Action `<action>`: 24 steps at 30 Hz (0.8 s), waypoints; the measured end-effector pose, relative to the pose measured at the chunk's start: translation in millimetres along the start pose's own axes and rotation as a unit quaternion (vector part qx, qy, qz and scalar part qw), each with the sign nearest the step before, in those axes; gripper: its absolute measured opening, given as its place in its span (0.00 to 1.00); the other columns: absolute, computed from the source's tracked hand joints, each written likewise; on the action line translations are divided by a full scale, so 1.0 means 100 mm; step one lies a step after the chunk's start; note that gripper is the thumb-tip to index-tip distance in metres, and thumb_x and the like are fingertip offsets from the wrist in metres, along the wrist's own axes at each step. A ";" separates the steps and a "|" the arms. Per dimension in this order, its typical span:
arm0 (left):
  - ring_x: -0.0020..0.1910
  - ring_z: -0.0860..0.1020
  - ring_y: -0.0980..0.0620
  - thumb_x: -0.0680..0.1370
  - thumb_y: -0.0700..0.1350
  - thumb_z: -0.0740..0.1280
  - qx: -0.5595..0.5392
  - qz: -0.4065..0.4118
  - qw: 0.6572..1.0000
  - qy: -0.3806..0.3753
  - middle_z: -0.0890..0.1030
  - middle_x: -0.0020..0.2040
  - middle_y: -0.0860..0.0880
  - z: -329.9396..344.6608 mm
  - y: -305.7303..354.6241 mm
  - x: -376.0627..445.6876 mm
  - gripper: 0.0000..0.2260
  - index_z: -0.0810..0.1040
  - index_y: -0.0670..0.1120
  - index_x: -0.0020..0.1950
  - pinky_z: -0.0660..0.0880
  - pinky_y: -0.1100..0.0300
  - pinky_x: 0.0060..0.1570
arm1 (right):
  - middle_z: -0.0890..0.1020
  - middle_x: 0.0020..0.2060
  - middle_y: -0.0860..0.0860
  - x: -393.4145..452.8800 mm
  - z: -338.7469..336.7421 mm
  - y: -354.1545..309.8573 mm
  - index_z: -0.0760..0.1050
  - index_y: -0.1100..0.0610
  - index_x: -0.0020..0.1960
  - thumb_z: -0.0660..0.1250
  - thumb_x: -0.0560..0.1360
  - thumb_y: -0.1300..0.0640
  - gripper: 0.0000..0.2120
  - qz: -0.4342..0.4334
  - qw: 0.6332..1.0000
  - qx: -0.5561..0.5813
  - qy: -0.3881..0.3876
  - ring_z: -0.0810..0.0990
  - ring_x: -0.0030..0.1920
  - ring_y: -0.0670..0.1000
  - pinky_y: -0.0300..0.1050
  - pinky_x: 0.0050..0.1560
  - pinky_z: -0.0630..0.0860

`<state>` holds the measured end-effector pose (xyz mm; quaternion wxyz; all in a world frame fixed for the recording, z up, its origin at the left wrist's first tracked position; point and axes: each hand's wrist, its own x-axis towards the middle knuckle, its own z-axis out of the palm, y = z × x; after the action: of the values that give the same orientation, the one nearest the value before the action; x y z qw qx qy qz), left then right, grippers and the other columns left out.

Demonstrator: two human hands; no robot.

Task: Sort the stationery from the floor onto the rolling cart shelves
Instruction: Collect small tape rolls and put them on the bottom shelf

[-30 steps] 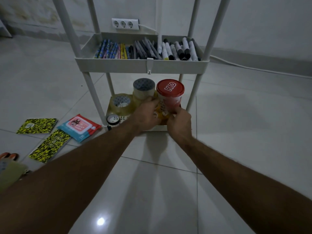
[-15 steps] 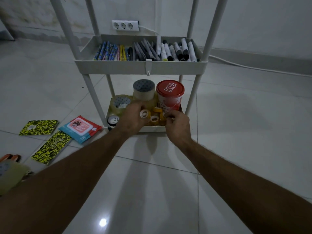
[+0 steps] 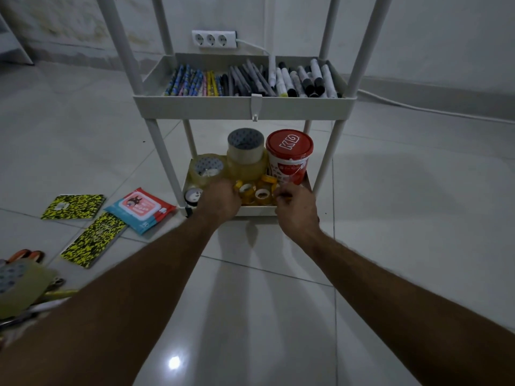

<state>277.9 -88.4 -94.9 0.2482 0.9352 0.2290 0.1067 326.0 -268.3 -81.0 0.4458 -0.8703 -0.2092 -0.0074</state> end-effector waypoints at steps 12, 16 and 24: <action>0.63 0.76 0.40 0.77 0.37 0.63 0.031 0.063 0.995 -0.073 0.76 0.66 0.39 -0.08 0.00 -0.29 0.22 0.69 0.41 0.73 0.75 0.47 0.63 | 0.82 0.56 0.52 -0.07 0.04 -0.05 0.83 0.58 0.56 0.64 0.79 0.64 0.11 -0.043 0.999 -0.019 -0.012 0.74 0.56 0.46 0.41 0.59 0.73; 0.73 0.69 0.43 0.79 0.40 0.65 0.029 0.110 0.988 -0.102 0.69 0.75 0.42 -0.34 -0.03 -0.52 0.30 0.61 0.44 0.80 0.65 0.53 0.73 | 0.84 0.50 0.50 -0.14 0.05 -0.20 0.83 0.57 0.54 0.64 0.78 0.63 0.10 -0.100 0.993 -0.032 -0.050 0.78 0.49 0.46 0.42 0.52 0.77; 0.77 0.63 0.49 0.80 0.48 0.68 0.056 0.148 0.973 -0.170 0.65 0.79 0.46 -1.41 -0.51 -1.63 0.29 0.63 0.45 0.79 0.53 0.68 0.69 | 0.85 0.46 0.48 -0.60 0.24 -1.13 0.83 0.55 0.55 0.67 0.77 0.59 0.09 -0.242 0.941 -0.065 -0.229 0.78 0.40 0.42 0.36 0.40 0.73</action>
<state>72.7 -69.1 -14.7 0.2118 0.9756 0.0481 -0.0316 225.3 -213.4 -20.1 0.3133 -0.7984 -0.5092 0.0714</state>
